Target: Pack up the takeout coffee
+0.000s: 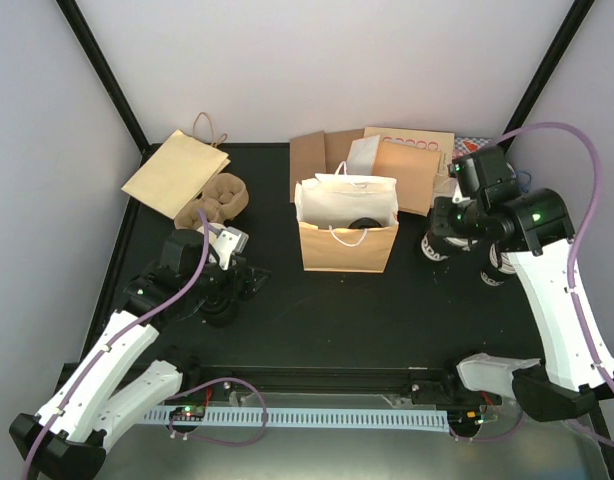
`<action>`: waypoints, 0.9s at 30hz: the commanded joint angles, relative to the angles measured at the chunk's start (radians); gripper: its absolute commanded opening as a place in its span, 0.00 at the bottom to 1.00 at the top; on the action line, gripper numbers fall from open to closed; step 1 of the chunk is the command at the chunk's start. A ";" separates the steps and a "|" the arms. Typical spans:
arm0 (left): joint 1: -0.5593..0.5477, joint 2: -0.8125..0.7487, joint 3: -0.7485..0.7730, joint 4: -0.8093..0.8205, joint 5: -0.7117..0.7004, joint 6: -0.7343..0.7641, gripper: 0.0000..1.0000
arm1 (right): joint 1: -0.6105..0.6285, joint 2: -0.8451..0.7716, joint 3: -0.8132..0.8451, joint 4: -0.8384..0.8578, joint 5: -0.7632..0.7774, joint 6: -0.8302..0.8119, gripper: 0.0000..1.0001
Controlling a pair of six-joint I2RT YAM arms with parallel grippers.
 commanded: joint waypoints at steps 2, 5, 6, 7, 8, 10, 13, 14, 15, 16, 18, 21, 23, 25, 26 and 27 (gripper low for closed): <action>-0.006 0.010 0.005 0.027 -0.011 -0.005 0.88 | 0.065 -0.052 -0.114 0.037 0.003 0.045 0.01; -0.006 0.014 0.005 0.028 -0.011 -0.005 0.88 | 0.108 -0.082 -0.205 0.069 0.000 0.074 0.01; -0.006 0.015 0.005 0.027 -0.011 -0.005 0.88 | 0.120 -0.091 -0.234 0.077 0.002 0.083 0.01; -0.006 0.015 0.005 0.028 -0.011 -0.005 0.88 | 0.135 -0.103 -0.265 0.088 0.002 0.094 0.01; -0.006 0.016 0.005 0.028 -0.011 -0.005 0.88 | 0.150 -0.113 -0.296 0.100 -0.002 0.104 0.01; -0.004 0.019 0.005 0.028 -0.013 -0.006 0.88 | 0.185 -0.134 -0.353 0.125 -0.007 0.128 0.01; -0.006 0.021 0.005 0.028 -0.013 -0.005 0.88 | 0.252 -0.172 -0.440 0.166 0.005 0.185 0.01; -0.006 0.021 0.005 0.029 -0.013 -0.006 0.88 | 0.276 -0.185 -0.462 0.184 0.007 0.198 0.01; -0.006 0.022 0.005 0.029 -0.013 -0.005 0.88 | 0.298 -0.196 -0.485 0.199 0.011 0.215 0.01; -0.006 0.024 0.005 0.029 -0.012 -0.005 0.88 | 0.319 -0.205 -0.503 0.213 0.016 0.229 0.01; -0.006 0.027 0.005 0.029 -0.013 -0.006 0.88 | 0.371 -0.214 -0.546 0.246 0.021 0.252 0.01; -0.006 0.030 0.005 0.029 -0.014 -0.006 0.88 | 0.451 -0.213 -0.590 0.275 0.058 0.284 0.01; -0.006 0.031 0.004 0.027 -0.014 -0.006 0.88 | 0.498 -0.214 -0.618 0.308 0.071 0.298 0.01; -0.006 0.033 0.005 0.027 -0.015 -0.005 0.88 | 0.540 -0.216 -0.650 0.346 0.087 0.307 0.01; -0.006 0.034 0.005 0.027 -0.016 -0.006 0.88 | 0.557 -0.214 -0.667 0.364 0.089 0.308 0.01; -0.006 0.035 0.005 0.028 -0.015 -0.006 0.88 | 0.572 -0.208 -0.681 0.378 0.094 0.307 0.01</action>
